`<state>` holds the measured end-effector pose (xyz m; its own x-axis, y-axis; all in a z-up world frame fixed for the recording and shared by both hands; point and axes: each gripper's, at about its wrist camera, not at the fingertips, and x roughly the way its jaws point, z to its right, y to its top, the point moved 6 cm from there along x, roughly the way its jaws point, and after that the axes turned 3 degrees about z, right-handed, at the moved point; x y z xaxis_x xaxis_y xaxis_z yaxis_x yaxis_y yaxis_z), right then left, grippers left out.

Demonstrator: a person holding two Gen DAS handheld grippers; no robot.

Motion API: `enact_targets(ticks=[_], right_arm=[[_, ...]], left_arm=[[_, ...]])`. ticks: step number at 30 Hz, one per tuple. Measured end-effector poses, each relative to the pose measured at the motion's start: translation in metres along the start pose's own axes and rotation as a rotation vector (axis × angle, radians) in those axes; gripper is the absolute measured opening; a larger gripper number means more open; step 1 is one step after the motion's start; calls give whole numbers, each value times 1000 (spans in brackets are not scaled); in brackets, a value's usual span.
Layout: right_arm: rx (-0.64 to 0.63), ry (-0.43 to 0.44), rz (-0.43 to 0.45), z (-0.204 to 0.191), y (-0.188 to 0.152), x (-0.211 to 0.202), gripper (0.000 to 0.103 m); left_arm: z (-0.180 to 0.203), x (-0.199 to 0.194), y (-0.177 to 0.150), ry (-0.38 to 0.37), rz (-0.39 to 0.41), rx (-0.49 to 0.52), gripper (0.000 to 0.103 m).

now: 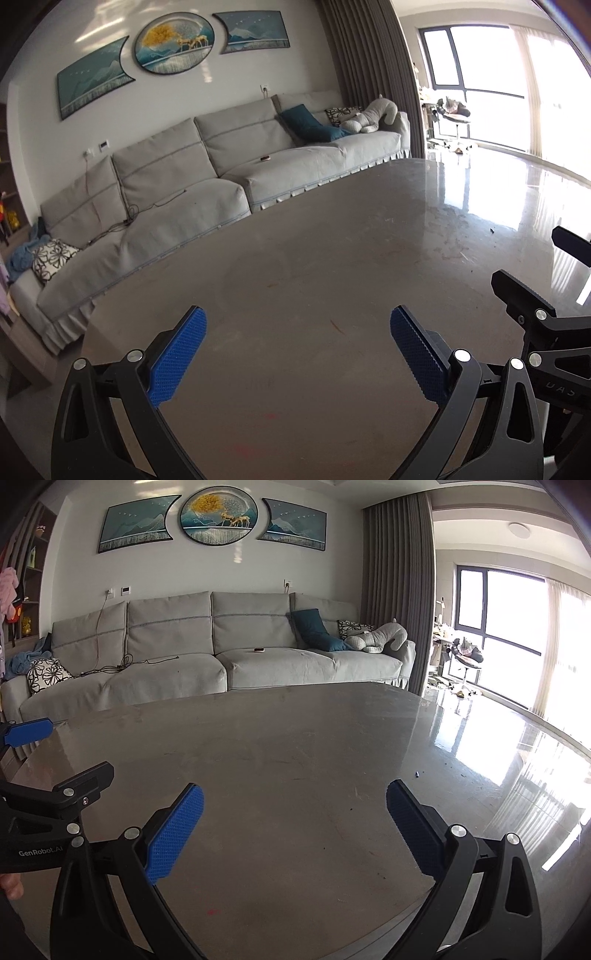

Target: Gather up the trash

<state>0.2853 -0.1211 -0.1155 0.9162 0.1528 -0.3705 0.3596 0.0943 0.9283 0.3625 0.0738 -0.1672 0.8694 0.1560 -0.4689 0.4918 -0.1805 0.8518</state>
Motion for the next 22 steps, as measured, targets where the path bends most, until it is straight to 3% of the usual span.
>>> enact_targets(ticks=[22], right_arm=[[3, -9, -2, 0, 0, -1, 98]], left_arm=[[-7, 1, -5, -40, -25, -24, 98]])
